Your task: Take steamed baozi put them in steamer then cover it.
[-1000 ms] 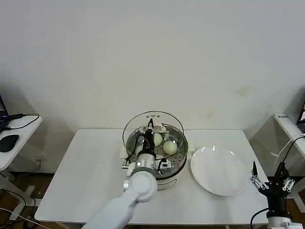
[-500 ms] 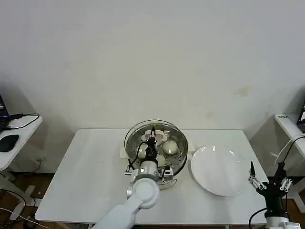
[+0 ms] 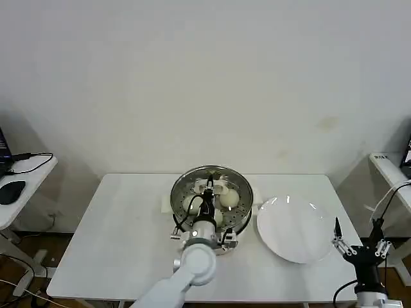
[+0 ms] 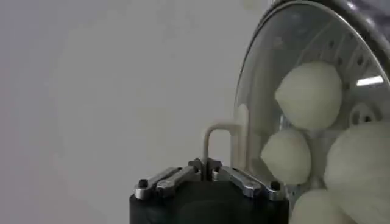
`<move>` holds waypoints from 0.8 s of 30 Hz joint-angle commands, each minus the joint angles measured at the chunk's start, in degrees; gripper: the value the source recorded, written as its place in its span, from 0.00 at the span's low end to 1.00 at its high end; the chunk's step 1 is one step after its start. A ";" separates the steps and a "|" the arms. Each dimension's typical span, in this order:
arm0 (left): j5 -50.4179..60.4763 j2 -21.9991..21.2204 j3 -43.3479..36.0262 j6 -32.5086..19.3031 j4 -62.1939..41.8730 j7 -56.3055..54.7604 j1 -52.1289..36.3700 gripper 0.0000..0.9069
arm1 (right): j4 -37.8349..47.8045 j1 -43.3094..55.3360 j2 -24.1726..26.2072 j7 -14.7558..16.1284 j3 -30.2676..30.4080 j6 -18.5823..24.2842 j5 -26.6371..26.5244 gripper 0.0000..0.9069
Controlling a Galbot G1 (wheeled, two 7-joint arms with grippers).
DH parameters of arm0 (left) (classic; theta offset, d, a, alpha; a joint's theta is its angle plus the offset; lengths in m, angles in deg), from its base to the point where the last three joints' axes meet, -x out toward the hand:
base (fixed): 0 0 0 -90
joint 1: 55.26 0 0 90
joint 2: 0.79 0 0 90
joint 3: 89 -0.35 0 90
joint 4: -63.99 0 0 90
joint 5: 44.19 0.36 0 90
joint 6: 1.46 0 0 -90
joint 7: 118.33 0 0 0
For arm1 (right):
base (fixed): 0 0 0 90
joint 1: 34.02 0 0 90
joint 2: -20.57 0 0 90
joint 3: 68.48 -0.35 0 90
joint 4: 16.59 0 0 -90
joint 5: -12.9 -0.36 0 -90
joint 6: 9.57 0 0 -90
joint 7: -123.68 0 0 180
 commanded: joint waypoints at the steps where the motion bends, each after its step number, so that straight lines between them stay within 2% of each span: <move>1: 0.37 -0.39 -0.11 -0.08 -0.43 0.17 0.19 0.00 | -0.14 0.03 -0.01 0.02 0.09 0.01 -0.15 1.00; 24: 0.35 -1.40 -0.05 -0.12 -1.56 0.38 -0.77 0.00 | -0.13 -0.35 -0.42 0.30 0.79 0.39 0.24 1.00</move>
